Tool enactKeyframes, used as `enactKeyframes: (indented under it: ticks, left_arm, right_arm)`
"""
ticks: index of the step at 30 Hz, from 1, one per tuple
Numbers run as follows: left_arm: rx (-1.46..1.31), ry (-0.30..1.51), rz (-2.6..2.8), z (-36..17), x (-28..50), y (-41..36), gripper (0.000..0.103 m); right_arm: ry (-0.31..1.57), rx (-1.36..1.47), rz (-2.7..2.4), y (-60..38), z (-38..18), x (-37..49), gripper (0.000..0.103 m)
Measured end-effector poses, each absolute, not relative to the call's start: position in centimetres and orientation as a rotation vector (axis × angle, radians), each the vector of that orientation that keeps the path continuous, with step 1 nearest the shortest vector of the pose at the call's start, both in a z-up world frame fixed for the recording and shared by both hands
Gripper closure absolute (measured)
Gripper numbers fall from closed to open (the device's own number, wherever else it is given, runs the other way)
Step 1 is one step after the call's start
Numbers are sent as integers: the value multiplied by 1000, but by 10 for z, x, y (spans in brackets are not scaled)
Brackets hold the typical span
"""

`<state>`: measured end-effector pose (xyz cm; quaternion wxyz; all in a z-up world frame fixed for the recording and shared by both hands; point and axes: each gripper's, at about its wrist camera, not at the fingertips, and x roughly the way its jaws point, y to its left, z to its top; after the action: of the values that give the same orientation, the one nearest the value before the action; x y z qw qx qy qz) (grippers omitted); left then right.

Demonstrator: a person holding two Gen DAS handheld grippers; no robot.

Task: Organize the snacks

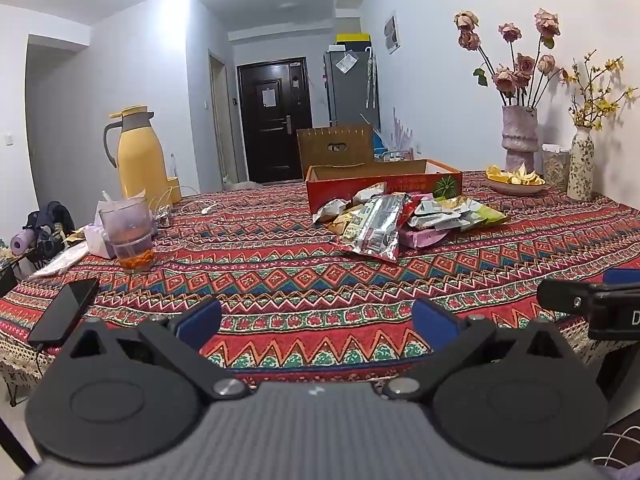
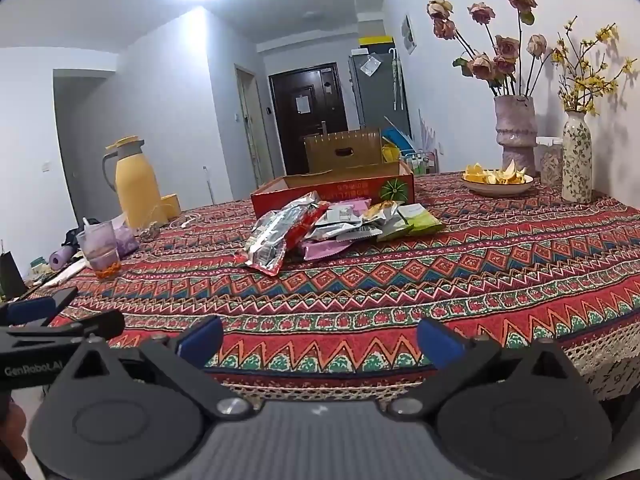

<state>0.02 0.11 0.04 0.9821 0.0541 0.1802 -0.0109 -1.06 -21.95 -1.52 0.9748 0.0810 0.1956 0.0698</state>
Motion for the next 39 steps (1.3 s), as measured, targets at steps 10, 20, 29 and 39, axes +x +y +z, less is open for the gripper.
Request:
enactKeyframes:
  ticks: [10, 20, 29, 39]
  left_arm:
    - [111, 363, -20, -1, 0, 1, 0]
    - [113, 363, -19, -1, 0, 1, 0]
    - [123, 354, -19, -1, -2, -2, 0]
    - [122, 352, -21, -1, -2, -2, 0]
  right_arm:
    - [400, 163, 141, -218, -16, -10, 0]
    - [399, 162, 141, -220, -16, -9, 0]
    - [395, 165, 140, -218, -16, -11, 0]
    - [387, 154, 141, -216, -14, -12, 0]
